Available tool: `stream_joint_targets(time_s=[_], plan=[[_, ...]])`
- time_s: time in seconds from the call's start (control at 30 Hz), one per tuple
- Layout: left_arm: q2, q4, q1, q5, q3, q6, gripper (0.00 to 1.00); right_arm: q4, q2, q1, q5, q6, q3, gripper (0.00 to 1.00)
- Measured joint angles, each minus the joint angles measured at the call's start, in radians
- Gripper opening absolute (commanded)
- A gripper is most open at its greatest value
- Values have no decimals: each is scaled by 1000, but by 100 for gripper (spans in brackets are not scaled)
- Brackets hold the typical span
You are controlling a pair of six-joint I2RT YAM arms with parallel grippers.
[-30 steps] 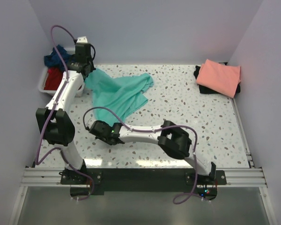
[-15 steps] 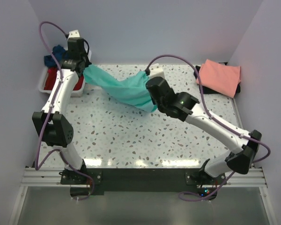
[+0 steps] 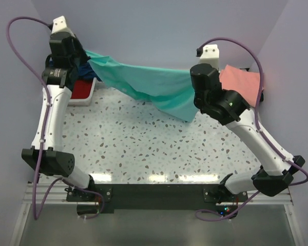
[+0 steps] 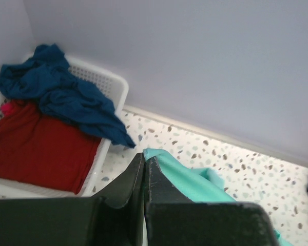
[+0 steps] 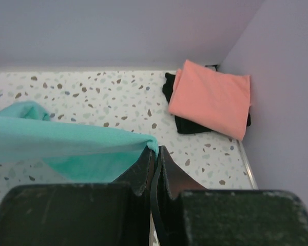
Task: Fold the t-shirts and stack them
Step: Flatten the tshirt out
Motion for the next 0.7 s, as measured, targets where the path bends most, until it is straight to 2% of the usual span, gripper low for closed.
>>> stream_joint_targets(time_s=[0.33,0.7], plan=[[-61,23,0,149,265,0,0,201,-49,-8,85,-200,147,0],[-126,20,0,271,369,18,0,239,-134,-8,88,-245,175,0]])
